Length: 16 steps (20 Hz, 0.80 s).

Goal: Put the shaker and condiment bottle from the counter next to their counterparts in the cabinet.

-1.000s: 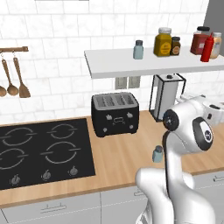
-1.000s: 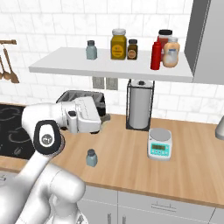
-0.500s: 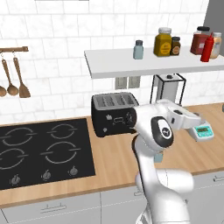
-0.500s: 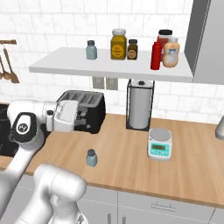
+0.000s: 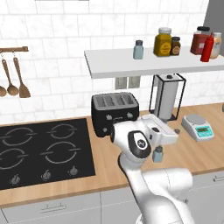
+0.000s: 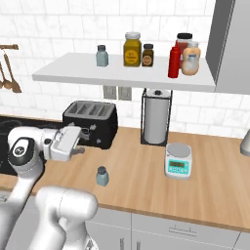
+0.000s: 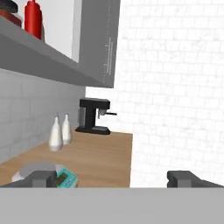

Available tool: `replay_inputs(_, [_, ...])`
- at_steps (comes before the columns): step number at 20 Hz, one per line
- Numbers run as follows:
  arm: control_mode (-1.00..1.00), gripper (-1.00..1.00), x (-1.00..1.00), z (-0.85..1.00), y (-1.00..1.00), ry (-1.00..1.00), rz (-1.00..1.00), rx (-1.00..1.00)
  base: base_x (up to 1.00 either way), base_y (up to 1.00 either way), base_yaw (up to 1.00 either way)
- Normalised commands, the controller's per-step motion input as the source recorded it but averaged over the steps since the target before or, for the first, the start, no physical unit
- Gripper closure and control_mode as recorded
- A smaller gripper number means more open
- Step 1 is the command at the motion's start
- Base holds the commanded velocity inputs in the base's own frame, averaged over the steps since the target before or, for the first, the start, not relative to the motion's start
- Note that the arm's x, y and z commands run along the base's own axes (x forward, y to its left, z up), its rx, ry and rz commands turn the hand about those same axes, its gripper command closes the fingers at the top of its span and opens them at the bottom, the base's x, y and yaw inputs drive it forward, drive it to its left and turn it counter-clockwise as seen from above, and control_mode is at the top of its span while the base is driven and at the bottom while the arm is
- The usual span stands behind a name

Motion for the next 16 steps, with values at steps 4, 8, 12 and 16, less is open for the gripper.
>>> replay_inputs(4, [-1.0,-1.0,0.0,-0.64,0.24,0.0,-0.05,-0.02,0.0,0.0,0.0])
replay_inputs(8, [-1.0,-1.0,0.0,-0.59,0.33,-0.01,-0.06,-0.04,0.0,0.0,0.0])
replay_inputs(12, [-1.0,-1.0,0.0,-0.55,0.15,-0.05,-0.09,-0.03,0.0,0.0,0.0])
replay_inputs(16, [-1.0,-1.0,0.0,-0.54,0.0,0.0,-0.02,0.08,0.0,0.0,0.0])
